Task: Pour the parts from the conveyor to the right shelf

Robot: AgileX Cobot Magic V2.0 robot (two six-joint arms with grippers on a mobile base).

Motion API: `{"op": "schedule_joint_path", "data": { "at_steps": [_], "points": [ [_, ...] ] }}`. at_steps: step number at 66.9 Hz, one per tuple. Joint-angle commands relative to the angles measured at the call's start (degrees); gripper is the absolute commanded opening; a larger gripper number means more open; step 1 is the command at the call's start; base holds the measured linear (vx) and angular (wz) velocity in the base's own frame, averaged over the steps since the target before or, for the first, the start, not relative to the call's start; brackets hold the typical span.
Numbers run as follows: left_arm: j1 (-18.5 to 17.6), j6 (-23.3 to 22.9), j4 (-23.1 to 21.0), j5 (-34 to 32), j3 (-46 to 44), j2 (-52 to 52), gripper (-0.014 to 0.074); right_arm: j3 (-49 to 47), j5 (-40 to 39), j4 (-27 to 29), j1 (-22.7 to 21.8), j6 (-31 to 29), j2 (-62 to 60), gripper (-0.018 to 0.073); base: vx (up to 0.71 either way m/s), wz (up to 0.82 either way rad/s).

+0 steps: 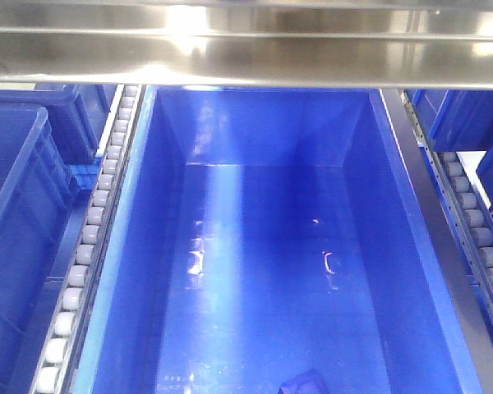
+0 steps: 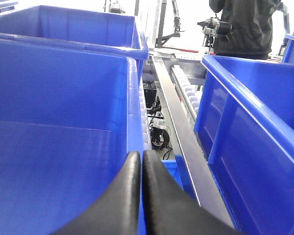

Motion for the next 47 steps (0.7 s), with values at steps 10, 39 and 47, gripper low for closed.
{"op": "schedule_joint_path", "data": {
  "at_steps": [10, 39, 47],
  "points": [
    [-0.31, -0.25, -0.49, -4.25, 1.23, -0.47, -0.0006, 3.15, -6.23, 0.53, -0.03, -0.88, -0.56, -0.0008, 0.00, 0.00],
    [-0.31, -0.25, -0.49, -4.25, 1.23, -0.47, -0.0006, 3.15, -12.11, 2.64, 3.42, -8.83, -0.56, -0.0008, 0.00, 0.00],
    [-0.31, -0.25, -0.49, -4.25, 1.23, -0.47, -0.0006, 3.15, -12.75, 2.59, 3.42, -7.17, -0.56, -0.0008, 0.00, 0.00]
  ]
}}
